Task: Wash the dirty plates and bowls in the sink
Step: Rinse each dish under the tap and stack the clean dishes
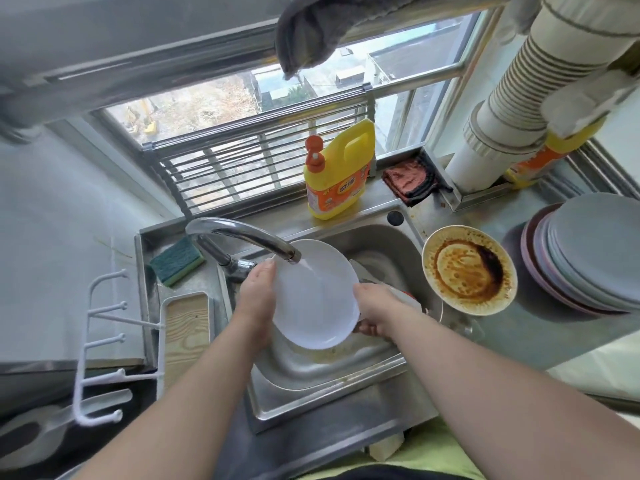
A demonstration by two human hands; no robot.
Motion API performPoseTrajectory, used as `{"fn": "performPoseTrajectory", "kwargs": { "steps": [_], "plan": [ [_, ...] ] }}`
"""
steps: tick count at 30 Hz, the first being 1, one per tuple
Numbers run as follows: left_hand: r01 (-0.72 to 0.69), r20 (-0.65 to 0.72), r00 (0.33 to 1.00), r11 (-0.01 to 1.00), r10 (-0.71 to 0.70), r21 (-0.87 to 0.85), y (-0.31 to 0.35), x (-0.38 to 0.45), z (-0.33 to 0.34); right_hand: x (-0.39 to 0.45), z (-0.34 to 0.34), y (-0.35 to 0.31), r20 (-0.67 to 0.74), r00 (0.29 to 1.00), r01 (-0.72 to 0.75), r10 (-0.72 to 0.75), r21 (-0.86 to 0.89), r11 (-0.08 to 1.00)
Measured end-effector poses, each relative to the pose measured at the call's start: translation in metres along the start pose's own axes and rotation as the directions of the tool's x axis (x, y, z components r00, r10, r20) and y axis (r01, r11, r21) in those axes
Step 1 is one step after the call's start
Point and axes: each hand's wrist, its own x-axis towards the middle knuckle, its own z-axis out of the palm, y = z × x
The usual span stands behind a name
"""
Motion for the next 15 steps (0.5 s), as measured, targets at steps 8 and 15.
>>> {"fn": "performPoseTrajectory", "kwargs": {
  "steps": [8, 15],
  "plan": [
    [-0.010, -0.097, 0.995, 0.999, 0.007, -0.030, 0.000, 0.014, -0.027, 0.000, 0.009, -0.038, -0.135, 0.954, 0.277, -0.268, 0.058, 0.959],
    [0.280, -0.012, 0.943, 0.810, -0.333, -0.515, -0.015, 0.011, 0.007, -0.041, -0.029, -0.062, -0.171, 0.827, 0.452, -0.535, -0.363, 0.815]
  ]
}}
